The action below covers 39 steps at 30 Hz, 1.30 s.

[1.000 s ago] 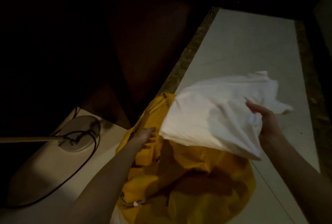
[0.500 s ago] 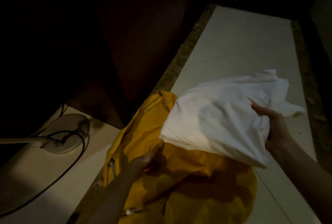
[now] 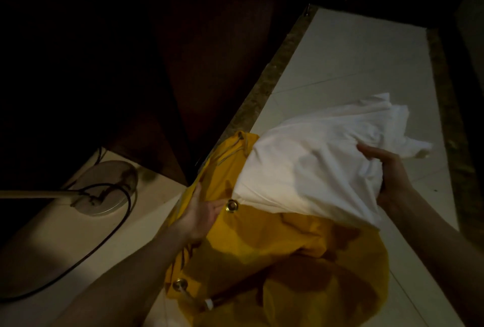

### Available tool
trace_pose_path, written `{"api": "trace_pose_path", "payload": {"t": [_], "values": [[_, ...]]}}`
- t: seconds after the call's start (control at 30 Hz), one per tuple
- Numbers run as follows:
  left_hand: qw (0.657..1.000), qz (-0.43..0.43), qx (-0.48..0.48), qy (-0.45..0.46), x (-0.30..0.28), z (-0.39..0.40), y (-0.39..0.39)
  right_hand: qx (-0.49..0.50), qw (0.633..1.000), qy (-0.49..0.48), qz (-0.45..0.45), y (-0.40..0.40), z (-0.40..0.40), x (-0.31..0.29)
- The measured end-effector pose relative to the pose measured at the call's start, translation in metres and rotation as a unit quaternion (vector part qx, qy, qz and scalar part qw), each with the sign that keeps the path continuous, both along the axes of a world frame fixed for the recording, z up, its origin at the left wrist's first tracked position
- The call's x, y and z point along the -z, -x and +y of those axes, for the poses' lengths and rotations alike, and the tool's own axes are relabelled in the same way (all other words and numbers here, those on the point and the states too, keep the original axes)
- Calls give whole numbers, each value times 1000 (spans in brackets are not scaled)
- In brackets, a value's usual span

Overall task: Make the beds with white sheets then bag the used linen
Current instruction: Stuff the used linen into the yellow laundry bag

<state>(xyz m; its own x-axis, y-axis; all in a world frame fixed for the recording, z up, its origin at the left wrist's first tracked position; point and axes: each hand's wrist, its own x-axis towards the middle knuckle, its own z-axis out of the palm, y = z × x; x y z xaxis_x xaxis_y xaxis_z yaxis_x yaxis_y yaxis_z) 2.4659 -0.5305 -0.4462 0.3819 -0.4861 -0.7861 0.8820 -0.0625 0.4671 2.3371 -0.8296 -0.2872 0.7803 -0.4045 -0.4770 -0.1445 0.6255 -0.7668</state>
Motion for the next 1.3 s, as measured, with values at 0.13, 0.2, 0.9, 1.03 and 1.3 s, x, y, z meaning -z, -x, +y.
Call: {"api": "trace_pose_path", "payload": {"t": [0.13, 0.2, 0.9, 1.03, 1.3], "values": [[988, 82, 18, 127, -41, -16, 19, 12, 999, -15, -31, -2, -3, -8], [984, 97, 28, 149, -57, -25, 32, 12, 998, -25, -51, -4, -2, -9], [979, 62, 7, 192, -74, -91, 175, 12, 998, -56, 4, 3, 21, 28], [986, 27, 59, 157, -67, -94, 174, -5, 997, -17, 75, 13, 29, 54], [989, 43, 116, 84, -24, -62, 163, -59, 966, 91, 234, 45, 5, 106]]}}
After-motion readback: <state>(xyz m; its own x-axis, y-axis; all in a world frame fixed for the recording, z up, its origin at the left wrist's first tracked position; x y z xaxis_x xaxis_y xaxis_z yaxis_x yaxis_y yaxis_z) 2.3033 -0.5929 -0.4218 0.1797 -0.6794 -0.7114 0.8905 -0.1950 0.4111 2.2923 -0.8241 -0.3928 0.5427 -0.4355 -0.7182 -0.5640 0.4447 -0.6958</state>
